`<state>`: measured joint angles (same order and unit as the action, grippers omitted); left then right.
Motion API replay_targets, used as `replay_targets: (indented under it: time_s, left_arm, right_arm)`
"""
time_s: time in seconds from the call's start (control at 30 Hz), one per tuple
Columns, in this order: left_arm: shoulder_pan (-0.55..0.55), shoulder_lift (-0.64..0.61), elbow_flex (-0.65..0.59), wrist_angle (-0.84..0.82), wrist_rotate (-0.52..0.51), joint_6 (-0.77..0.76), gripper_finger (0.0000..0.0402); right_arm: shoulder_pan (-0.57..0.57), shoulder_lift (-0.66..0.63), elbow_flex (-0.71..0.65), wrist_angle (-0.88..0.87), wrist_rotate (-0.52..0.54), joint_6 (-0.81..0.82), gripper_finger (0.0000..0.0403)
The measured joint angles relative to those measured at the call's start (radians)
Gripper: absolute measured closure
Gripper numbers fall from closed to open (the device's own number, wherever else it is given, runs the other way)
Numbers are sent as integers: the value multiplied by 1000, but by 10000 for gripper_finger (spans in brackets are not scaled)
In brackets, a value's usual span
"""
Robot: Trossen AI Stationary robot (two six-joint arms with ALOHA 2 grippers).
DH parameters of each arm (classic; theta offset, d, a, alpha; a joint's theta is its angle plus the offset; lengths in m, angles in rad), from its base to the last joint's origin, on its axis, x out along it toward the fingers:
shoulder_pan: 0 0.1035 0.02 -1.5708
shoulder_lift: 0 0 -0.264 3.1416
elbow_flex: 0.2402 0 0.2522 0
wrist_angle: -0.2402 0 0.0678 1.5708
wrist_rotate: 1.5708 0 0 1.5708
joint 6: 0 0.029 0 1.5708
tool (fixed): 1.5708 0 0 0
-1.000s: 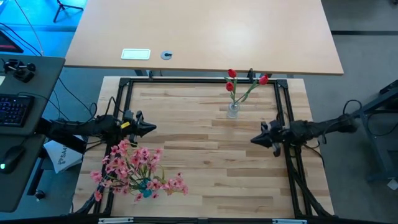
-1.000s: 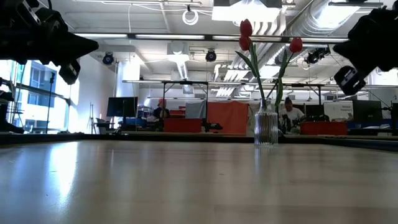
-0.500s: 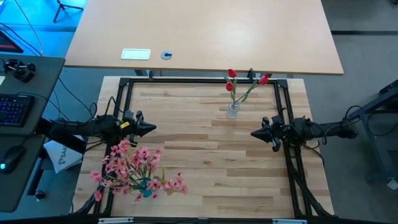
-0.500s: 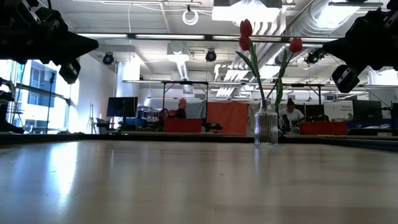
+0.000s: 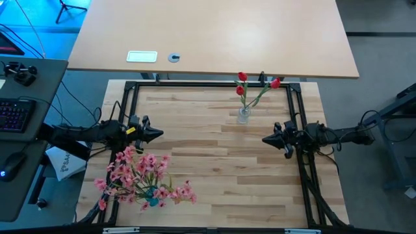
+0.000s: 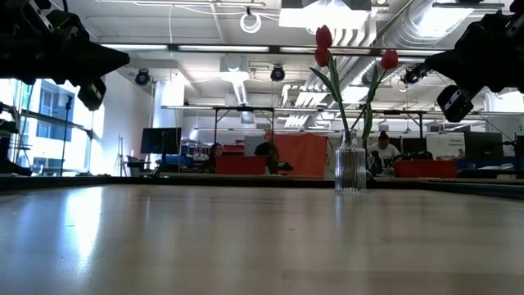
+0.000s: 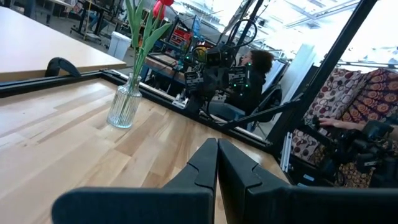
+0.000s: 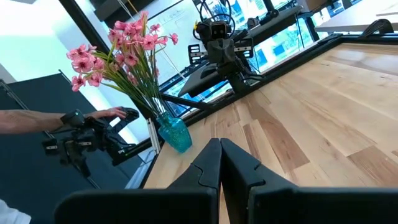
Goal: Sort flowers into vase by color
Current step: Return to Home Position
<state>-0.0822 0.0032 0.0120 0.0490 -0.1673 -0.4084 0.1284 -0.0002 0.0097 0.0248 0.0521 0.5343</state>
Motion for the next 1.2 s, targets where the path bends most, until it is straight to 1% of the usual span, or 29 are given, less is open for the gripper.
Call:
replay_targets:
  time_s: [1.2]
  left_arm:
    - [0,10,0,0,0,0,401]
  right_arm:
    - [0,14,-1,0,0,0,402]
